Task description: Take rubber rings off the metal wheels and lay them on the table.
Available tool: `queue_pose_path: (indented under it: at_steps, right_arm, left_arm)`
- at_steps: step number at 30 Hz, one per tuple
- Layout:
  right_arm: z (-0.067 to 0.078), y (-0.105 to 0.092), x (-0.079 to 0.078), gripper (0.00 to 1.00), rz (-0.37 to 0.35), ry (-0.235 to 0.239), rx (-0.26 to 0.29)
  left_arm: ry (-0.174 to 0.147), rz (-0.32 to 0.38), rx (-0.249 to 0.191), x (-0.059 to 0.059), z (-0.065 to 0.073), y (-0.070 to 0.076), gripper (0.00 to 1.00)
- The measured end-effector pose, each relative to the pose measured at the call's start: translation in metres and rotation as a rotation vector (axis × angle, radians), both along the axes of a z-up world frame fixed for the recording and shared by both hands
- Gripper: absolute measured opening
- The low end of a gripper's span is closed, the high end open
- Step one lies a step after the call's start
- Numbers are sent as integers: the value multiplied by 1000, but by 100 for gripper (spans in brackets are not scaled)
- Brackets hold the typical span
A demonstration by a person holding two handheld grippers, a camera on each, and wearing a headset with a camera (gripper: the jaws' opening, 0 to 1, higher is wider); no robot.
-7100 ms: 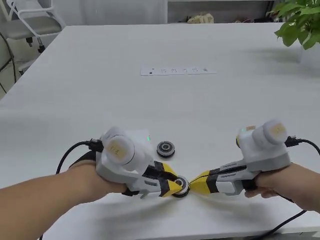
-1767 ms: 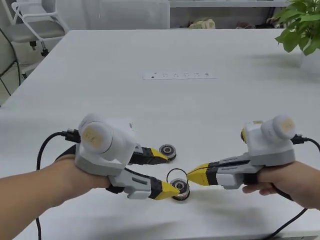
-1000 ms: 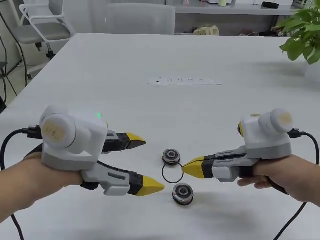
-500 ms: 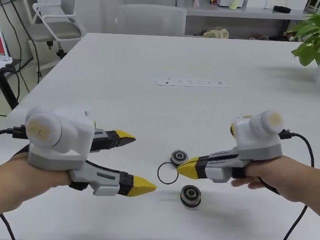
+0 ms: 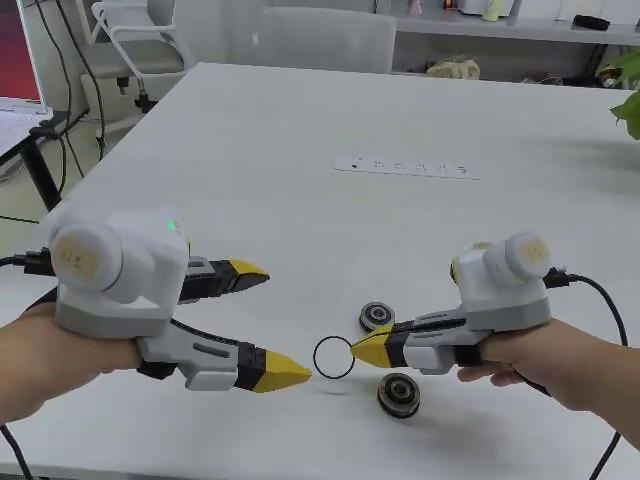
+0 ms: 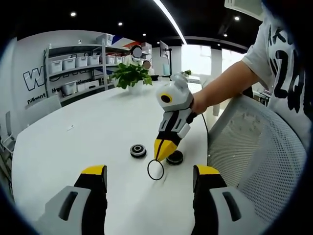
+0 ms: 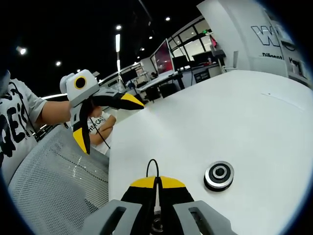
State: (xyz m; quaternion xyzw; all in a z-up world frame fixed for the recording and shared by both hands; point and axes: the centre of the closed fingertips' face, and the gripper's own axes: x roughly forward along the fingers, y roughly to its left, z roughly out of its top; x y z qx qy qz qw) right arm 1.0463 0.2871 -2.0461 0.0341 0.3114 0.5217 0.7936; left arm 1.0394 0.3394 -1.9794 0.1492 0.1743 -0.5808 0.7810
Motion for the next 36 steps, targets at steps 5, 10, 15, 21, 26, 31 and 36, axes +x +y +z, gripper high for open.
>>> queue_pose_path:
  at_steps: [5,10,15,21,26,31,36]
  right_arm:
    - [-5,2,0,0,5,0,-17]
    - [-9,0,3,0,-7,-11,-37]
    - [-12,-1,4,0,-12,-22,-52]
    - [-10,-6,5,6,-21,-38,-56]
    - [-7,-11,4,8,-23,-46,-62]
    - [-1,-16,2,10,-30,-56,-54]
    - [4,-22,-2,11,-30,-62,-50]
  left_arm:
    - [2,3,3,1,0,2,69]
    - [6,9,7,1,-2,4,69]
    - [11,9,12,1,-4,4,69]
    - [16,8,8,1,-4,2,69]
    - [17,0,8,0,-4,-2,69]
    - [20,-7,6,-1,-3,-5,69]
    - [34,-12,5,-3,-5,-8,69]
